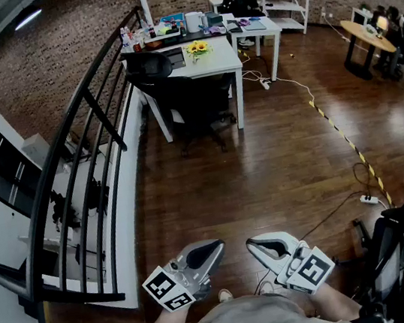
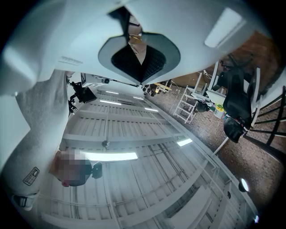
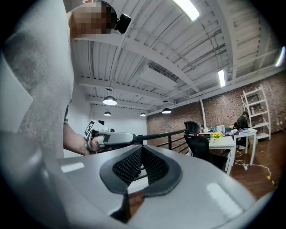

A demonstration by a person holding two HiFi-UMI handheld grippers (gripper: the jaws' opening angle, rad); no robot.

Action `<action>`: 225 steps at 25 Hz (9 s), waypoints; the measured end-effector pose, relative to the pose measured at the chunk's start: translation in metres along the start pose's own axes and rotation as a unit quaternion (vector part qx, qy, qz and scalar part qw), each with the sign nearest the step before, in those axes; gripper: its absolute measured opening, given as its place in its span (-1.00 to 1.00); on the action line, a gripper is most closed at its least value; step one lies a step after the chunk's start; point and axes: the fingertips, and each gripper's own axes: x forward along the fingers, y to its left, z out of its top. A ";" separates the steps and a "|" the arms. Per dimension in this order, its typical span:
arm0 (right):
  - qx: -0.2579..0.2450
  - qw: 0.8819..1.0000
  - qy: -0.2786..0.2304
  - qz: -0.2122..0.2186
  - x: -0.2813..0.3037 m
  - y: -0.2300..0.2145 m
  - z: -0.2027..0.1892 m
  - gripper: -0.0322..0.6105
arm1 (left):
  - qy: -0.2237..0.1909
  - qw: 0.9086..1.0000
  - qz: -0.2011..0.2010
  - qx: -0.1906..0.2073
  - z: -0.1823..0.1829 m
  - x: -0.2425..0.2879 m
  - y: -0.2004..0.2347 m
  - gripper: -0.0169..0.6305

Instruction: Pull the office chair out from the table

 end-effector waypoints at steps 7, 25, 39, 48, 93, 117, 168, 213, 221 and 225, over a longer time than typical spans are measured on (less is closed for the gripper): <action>0.004 1.000 0.006 -0.016 0.027 0.009 -0.004 -0.89 | 0.002 1.000 -0.014 -0.001 0.004 -0.019 0.012 -0.94; -0.021 1.000 -0.001 -0.023 0.106 -0.045 -0.006 -0.88 | 0.000 1.000 0.000 -0.003 0.023 -0.022 0.108 -0.94; -0.024 1.000 -0.013 -0.007 0.167 -0.223 0.004 -0.88 | 0.011 1.000 0.020 0.019 0.057 0.096 0.243 -0.94; -0.020 1.000 -0.009 0.012 0.200 -0.298 -0.001 -0.88 | 0.005 0.999 0.042 0.023 0.066 0.137 0.307 -0.94; -0.040 0.999 0.018 -0.016 0.522 -0.615 0.009 -0.88 | -0.002 0.997 0.068 0.038 0.196 0.210 0.744 -0.94; -0.073 0.984 0.074 0.142 0.680 -0.623 -0.024 -0.47 | -0.023 0.978 0.201 0.055 0.211 0.163 0.789 -0.94; 0.000 0.947 0.100 0.305 0.481 -0.737 -0.020 -0.63 | 0.021 0.978 0.197 0.058 0.202 0.170 0.842 -0.94; -0.003 0.950 0.137 0.282 0.474 -0.730 -0.027 -0.63 | 0.320 0.913 -0.253 0.022 0.140 0.254 0.816 -0.60; 0.008 0.949 0.131 0.287 0.460 -0.702 -0.025 -0.63 | 0.315 0.913 -0.260 0.016 0.138 0.241 0.791 -0.60; 0.010 0.950 0.129 0.283 0.449 -0.682 -0.025 -0.63 | 0.319 0.910 -0.264 0.015 0.134 0.229 0.773 -0.60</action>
